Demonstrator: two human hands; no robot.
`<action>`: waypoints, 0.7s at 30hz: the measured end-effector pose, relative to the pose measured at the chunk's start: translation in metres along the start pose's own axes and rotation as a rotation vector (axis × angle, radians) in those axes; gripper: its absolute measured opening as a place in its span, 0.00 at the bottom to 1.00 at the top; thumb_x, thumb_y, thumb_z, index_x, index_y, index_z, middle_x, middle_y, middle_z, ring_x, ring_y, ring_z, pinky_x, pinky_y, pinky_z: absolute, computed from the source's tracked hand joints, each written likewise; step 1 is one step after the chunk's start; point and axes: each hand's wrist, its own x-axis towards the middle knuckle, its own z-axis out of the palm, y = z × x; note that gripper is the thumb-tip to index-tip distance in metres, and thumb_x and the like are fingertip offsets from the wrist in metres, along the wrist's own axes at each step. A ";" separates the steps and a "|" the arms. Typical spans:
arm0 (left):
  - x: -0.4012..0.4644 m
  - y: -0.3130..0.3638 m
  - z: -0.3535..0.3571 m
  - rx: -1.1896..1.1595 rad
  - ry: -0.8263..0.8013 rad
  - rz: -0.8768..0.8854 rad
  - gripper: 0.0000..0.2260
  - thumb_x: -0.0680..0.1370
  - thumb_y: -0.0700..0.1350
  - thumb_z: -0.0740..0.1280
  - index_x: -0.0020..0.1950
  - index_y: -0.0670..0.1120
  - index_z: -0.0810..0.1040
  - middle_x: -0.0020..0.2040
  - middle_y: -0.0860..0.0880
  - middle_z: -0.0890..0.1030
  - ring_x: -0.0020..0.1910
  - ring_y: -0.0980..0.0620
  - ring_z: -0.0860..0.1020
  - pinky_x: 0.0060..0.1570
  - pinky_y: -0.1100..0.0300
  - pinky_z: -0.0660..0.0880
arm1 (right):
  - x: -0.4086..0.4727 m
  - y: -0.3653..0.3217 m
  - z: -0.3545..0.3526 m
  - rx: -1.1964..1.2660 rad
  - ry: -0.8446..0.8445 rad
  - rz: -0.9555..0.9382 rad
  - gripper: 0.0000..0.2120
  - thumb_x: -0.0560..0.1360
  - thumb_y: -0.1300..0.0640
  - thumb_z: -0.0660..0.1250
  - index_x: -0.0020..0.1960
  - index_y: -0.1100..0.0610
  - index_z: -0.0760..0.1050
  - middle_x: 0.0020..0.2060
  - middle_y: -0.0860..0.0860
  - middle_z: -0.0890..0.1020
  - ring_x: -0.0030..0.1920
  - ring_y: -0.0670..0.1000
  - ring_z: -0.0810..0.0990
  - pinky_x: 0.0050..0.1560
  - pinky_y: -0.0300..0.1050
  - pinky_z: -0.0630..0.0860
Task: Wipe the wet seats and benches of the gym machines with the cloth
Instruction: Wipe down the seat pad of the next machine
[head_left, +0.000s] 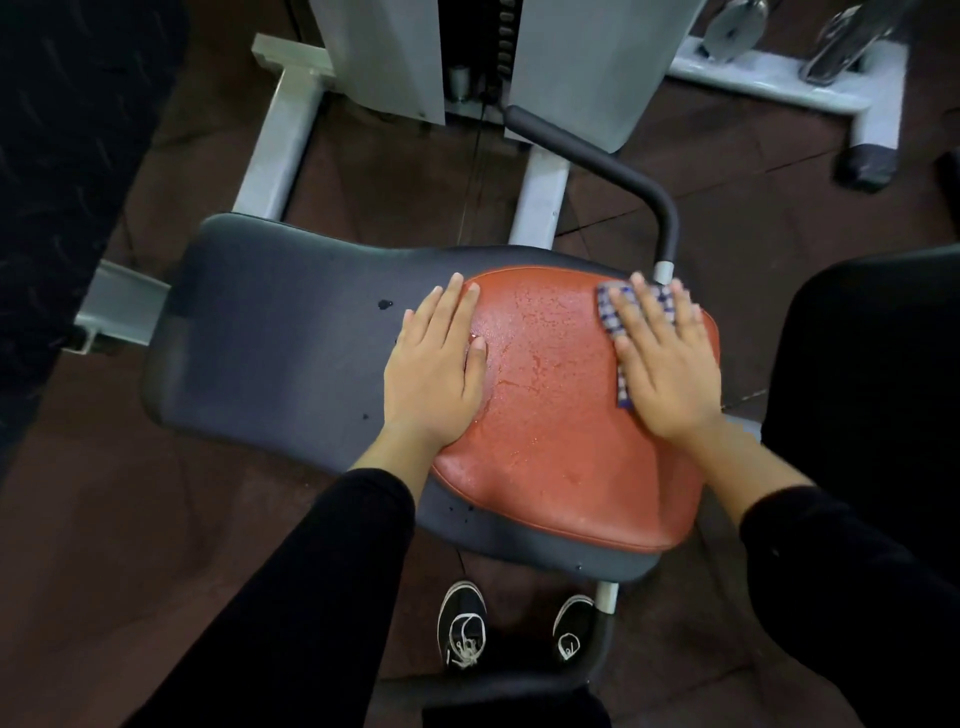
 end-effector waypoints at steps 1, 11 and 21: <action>0.000 0.001 0.001 0.005 0.002 -0.004 0.24 0.82 0.50 0.49 0.77 0.47 0.60 0.78 0.50 0.60 0.77 0.49 0.57 0.75 0.47 0.56 | 0.013 0.000 -0.003 0.012 0.000 0.086 0.26 0.80 0.45 0.41 0.77 0.48 0.53 0.76 0.49 0.57 0.76 0.58 0.50 0.75 0.56 0.47; -0.001 -0.001 0.001 -0.017 0.012 0.012 0.24 0.82 0.51 0.49 0.77 0.46 0.61 0.77 0.49 0.60 0.76 0.49 0.58 0.74 0.47 0.58 | 0.001 -0.099 0.003 0.030 -0.013 -0.134 0.25 0.82 0.47 0.43 0.78 0.48 0.48 0.77 0.49 0.51 0.77 0.56 0.44 0.76 0.58 0.46; -0.001 0.000 0.000 -0.007 0.015 -0.001 0.24 0.82 0.50 0.49 0.77 0.46 0.60 0.78 0.49 0.60 0.77 0.49 0.57 0.75 0.48 0.56 | 0.022 -0.040 0.000 0.048 0.044 0.129 0.25 0.81 0.46 0.43 0.76 0.48 0.55 0.76 0.48 0.58 0.76 0.56 0.51 0.75 0.54 0.46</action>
